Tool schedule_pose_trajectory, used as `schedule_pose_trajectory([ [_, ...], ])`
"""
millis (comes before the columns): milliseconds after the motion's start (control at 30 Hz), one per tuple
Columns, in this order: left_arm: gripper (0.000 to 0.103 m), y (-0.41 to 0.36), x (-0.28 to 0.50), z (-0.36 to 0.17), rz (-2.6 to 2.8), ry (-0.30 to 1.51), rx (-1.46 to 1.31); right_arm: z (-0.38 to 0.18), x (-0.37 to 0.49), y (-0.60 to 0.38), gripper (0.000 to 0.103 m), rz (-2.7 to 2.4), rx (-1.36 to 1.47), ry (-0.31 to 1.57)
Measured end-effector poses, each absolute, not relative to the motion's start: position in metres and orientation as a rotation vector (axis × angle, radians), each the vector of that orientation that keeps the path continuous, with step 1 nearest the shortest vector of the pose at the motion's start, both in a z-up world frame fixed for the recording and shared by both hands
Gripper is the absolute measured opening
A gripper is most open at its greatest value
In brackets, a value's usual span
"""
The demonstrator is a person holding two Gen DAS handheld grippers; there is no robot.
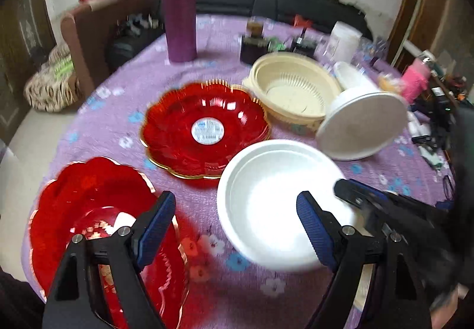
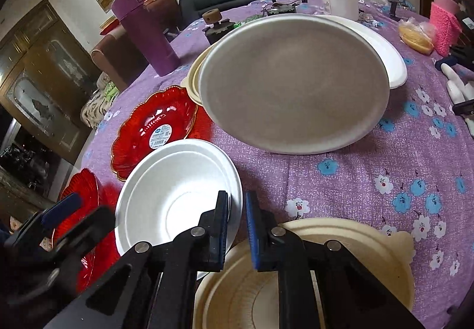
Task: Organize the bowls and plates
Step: 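Grasp the white foam bowl with the left tool and lower it onto the large red plate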
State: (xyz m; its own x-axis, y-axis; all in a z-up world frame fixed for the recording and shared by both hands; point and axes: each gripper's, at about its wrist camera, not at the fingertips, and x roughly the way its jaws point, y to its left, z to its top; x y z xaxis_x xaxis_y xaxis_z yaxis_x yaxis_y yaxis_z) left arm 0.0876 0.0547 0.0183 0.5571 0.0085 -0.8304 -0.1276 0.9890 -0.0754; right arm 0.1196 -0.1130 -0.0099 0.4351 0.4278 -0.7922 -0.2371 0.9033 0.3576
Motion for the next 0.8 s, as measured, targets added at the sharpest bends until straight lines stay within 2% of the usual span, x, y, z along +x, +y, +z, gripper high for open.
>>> schedule_pose_trajectory([
  [67,0.076,0.053,0.103,0.005,0.076,1.047,-0.139,-0.010,0.120,-0.113,0.014,0.417,0.209,1.047],
  [133,0.047,0.049,0.113,-0.006,0.062,1.106,-0.136,-0.011,0.122,-0.114,0.014,0.417,0.219,1.052],
  [200,0.041,0.045,0.116,-0.015,0.067,1.138,-0.127,-0.011,0.123,-0.115,0.014,0.418,0.228,1.057],
  [333,0.034,0.050,0.110,-0.009,0.065,1.112,-0.161,-0.012,0.123,-0.120,0.014,0.420,0.262,1.053],
  [800,0.034,0.084,0.042,0.051,0.081,0.907,-0.229,0.017,0.088,-0.102,0.014,0.522,0.307,0.987],
])
